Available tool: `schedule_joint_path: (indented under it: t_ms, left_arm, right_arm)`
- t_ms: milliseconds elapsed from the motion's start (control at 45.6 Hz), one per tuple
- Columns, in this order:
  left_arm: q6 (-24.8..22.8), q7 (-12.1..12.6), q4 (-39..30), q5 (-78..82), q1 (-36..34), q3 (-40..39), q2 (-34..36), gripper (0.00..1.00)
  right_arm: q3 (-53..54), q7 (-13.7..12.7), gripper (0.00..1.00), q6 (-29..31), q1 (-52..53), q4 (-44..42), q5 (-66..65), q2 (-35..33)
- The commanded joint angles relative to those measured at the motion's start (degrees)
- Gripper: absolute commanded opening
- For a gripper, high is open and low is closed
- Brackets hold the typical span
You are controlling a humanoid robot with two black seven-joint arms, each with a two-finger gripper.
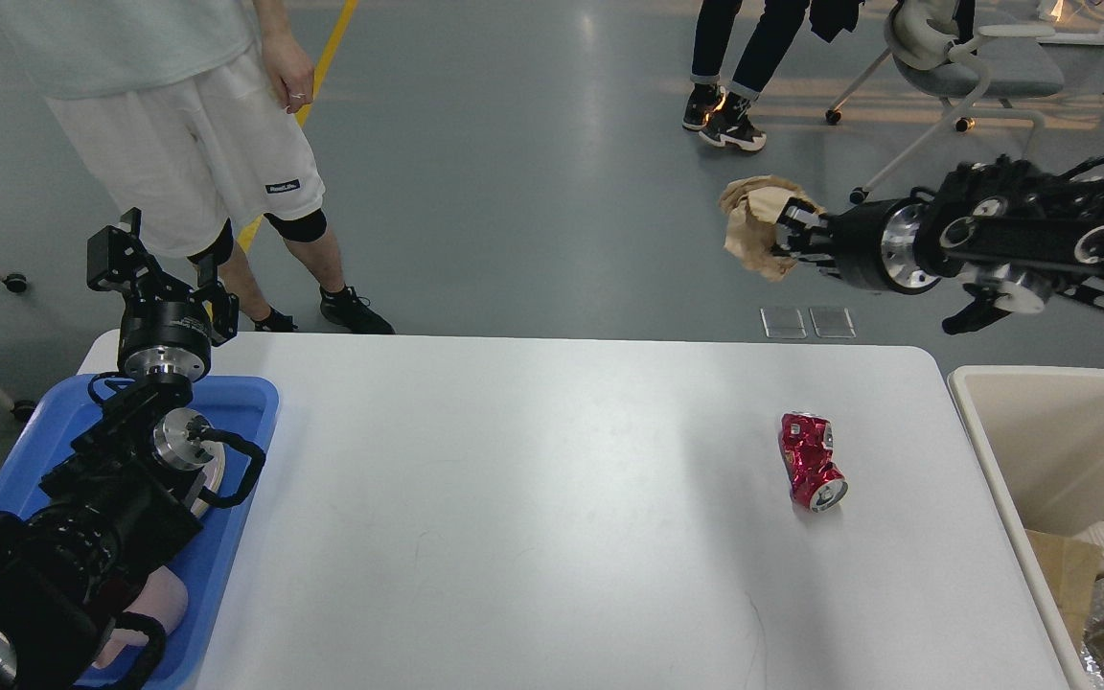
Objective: Tidy desktop
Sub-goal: 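Carry the paper ball over the white bin and drop it, then move the right gripper down and grasp the red can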
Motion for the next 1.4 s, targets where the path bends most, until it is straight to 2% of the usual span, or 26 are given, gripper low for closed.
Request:
schedule_joint_path:
  t_ms: [0,175,372,394,416,460,482,745,964,1161,1380]
  left_arm:
    - [0.00,0.00,0.01,0.00,0.00,0.00,0.00,0.96]
    - [0.00,0.00,0.01,0.00,0.00,0.00,0.00,0.96]
    - [0.00,0.00,-0.07,0.00,0.00,0.00,0.00,0.96]
    - [0.00,0.00,0.01,0.00,0.00,0.00,0.00,0.96]
    - [0.00,0.00,0.01,0.00,0.00,0.00,0.00,0.96]
    - [0.00,0.00,-0.07,0.00,0.00,0.00,0.00,0.96]
    - [0.00,0.00,0.01,0.00,0.00,0.00,0.00,0.96]
    - [0.00,0.00,0.01,0.00,0.00,0.00,0.00,0.96]
    - [0.00,0.00,-0.07,0.00,0.00,0.00,0.00,0.96]
    - [0.00,0.00,-0.07,0.00,0.00,0.00,0.00,0.96]
    - [0.00,0.00,0.01,0.00,0.00,0.00,0.00,0.96]
  right_arm:
    - [-0.21,-0.01,0.00,-0.79,-8.03,-7.60,0.01,-2.75]
    - [-0.56,-0.10,0.00,-1.32,-22.70,-21.48,0.18,-3.28]
    - [-0.38,-0.27,0.00,-1.41,-38.00,-32.30,0.27,-2.76]
    - [-0.21,-0.27,0.16,-1.41,-39.24,-33.53,0.18,-2.58]
    - [-0.12,-0.27,0.38,-1.41,-40.38,-34.85,0.18,-2.32]
    - [0.06,-0.19,0.91,-1.49,-42.58,-37.66,0.18,-1.62]
    - [0.32,-0.19,1.00,-1.49,-43.37,-38.89,0.27,-0.92]
    - [-0.03,-0.19,1.00,-1.32,-45.67,-39.96,0.27,2.43]
    - [-2.66,-0.27,1.00,-0.97,-38.91,-36.98,-0.26,6.38]
    - [-16.28,-0.19,1.00,-1.06,-22.48,-20.73,-4.30,9.19]
    - [-26.57,0.16,1.00,0.09,-0.51,3.79,-12.46,14.38]
